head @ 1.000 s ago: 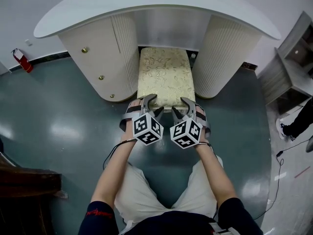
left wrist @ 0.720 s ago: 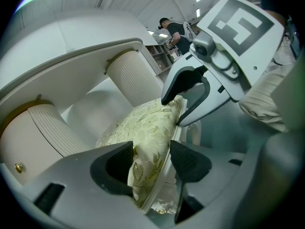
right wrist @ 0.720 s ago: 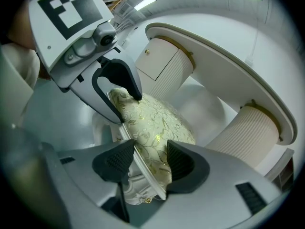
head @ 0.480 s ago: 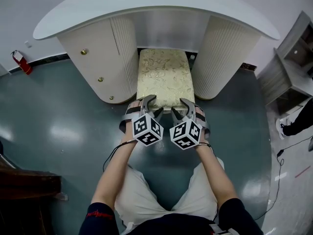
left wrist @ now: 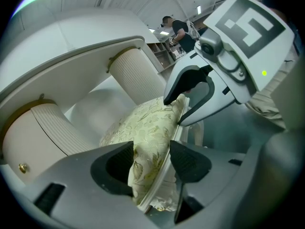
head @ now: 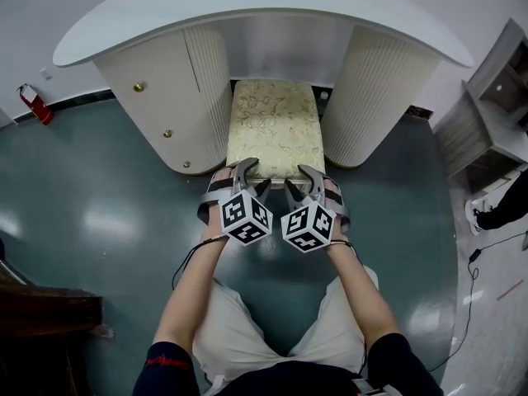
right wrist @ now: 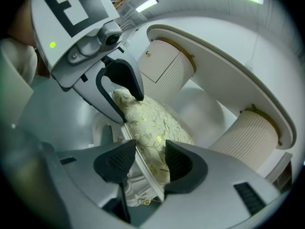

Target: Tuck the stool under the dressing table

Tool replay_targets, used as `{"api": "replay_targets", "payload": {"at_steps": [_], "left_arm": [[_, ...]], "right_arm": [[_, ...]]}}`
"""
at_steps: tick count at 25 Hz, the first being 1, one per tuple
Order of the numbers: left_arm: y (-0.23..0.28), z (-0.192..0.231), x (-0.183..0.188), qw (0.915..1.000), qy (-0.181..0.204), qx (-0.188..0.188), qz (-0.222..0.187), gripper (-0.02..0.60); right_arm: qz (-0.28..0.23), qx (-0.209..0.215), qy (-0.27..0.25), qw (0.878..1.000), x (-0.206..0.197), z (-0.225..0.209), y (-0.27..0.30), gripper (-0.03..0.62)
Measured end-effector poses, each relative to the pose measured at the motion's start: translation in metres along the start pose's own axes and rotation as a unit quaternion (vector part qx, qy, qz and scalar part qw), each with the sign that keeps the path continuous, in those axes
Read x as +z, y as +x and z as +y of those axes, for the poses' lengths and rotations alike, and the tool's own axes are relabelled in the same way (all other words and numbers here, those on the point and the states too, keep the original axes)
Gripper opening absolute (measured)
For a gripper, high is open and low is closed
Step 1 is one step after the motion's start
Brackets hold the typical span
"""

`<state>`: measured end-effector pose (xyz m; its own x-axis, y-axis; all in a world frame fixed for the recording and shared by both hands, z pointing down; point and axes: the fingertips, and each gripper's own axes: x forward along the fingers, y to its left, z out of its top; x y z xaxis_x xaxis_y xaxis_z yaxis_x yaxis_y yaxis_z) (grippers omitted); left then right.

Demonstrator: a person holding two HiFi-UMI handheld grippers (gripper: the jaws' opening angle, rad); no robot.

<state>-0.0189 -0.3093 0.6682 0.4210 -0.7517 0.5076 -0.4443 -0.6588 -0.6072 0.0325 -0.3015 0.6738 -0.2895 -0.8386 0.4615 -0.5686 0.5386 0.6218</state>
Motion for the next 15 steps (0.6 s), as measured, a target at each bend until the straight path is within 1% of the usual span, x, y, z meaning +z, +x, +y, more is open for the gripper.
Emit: {"api": "replay_targets", "payload": {"at_steps": [3, 7, 15], "left_arm": [[0.002, 0.008, -0.004, 0.9999, 0.003, 0.012, 0.0, 0.235], [0.008, 0.018, -0.009, 0.9999, -0.004, 0.015, 0.002, 0.235], [0.018, 0.028, -0.012, 0.9998, -0.005, 0.018, 0.003, 0.235]], "right_arm": [[-0.002, -0.003, -0.003, 1.0, 0.007, -0.001, 0.008, 0.206], [-0.003, 0.003, -0.002, 1.0, 0.013, -0.003, 0.019, 0.207], [-0.001, -0.001, -0.003, 1.0, 0.016, -0.009, 0.032, 0.206]]}}
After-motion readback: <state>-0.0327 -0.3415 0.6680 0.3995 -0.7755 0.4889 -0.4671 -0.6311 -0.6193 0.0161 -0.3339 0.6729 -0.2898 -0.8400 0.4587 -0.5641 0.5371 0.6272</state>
